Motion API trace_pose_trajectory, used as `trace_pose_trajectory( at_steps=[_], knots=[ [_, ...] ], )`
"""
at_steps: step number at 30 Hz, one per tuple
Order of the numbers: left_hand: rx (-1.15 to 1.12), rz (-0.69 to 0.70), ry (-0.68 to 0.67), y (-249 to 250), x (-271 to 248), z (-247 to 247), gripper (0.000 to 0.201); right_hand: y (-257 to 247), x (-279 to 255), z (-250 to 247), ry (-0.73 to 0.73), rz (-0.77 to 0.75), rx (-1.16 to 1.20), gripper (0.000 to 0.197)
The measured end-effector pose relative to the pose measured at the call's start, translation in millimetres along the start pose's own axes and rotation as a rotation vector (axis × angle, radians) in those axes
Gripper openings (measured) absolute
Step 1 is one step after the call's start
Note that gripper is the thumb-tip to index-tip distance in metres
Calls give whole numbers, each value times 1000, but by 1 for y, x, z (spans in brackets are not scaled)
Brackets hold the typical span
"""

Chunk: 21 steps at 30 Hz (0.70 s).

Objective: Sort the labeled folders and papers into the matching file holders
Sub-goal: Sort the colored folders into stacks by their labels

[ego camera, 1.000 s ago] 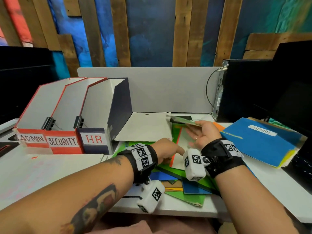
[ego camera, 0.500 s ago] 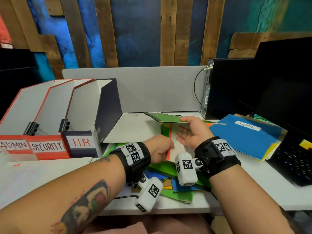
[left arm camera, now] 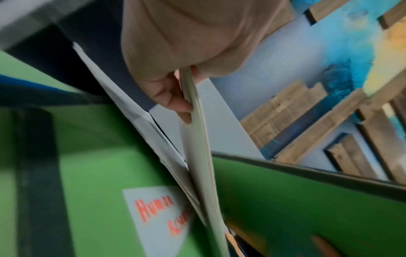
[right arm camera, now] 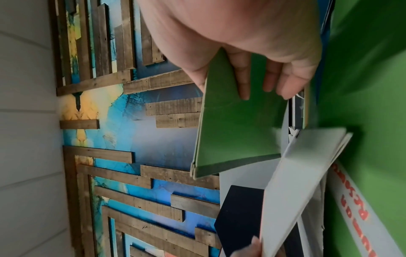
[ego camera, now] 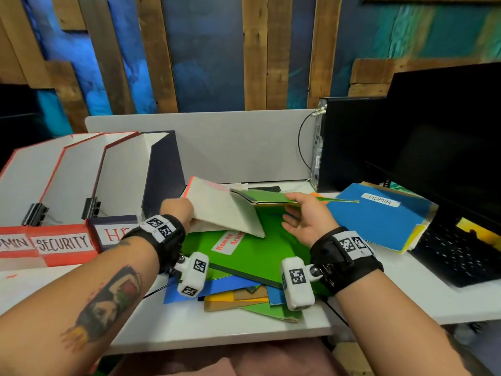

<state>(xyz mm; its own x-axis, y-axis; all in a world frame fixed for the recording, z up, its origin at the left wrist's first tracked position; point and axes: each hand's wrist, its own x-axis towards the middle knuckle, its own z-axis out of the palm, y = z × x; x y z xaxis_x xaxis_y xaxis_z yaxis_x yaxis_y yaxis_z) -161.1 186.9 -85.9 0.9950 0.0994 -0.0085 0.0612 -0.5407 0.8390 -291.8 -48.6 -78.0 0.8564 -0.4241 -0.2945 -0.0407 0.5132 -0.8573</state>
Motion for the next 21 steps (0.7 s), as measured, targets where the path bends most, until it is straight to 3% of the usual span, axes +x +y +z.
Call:
trace_pose_trajectory(
  at_steps=[1,3,5,7,9,11,13,15,18,21],
  knots=[
    [29,21,49,-9,6,-3,33,1,0,-1,2,-1,-8,27],
    [-216,-24,170,-20,17,-6,34,4,1,-1,0,-1,-40,37],
    [-219,-39,268,-23,23,-5,45,6,2,-1,-2,4,-104,42],
    [-12,48,276,-19,20,-3,49,8,3,0,-6,19,-204,46],
    [181,224,267,-7,4,-2,40,8,1,1,-11,28,-288,43],
    [262,381,62,10,-14,3,23,8,0,2,-11,7,-358,29],
    [410,490,-303,24,-38,11,9,7,2,2,-5,-42,-428,21],
    [591,567,-606,34,-65,16,11,7,3,2,-8,-86,-492,19],
    [851,692,-856,35,-91,29,52,4,1,0,-32,-112,-563,25],
    [1024,836,-858,29,-101,45,87,2,-2,-1,-65,-113,-622,31]
  ],
)
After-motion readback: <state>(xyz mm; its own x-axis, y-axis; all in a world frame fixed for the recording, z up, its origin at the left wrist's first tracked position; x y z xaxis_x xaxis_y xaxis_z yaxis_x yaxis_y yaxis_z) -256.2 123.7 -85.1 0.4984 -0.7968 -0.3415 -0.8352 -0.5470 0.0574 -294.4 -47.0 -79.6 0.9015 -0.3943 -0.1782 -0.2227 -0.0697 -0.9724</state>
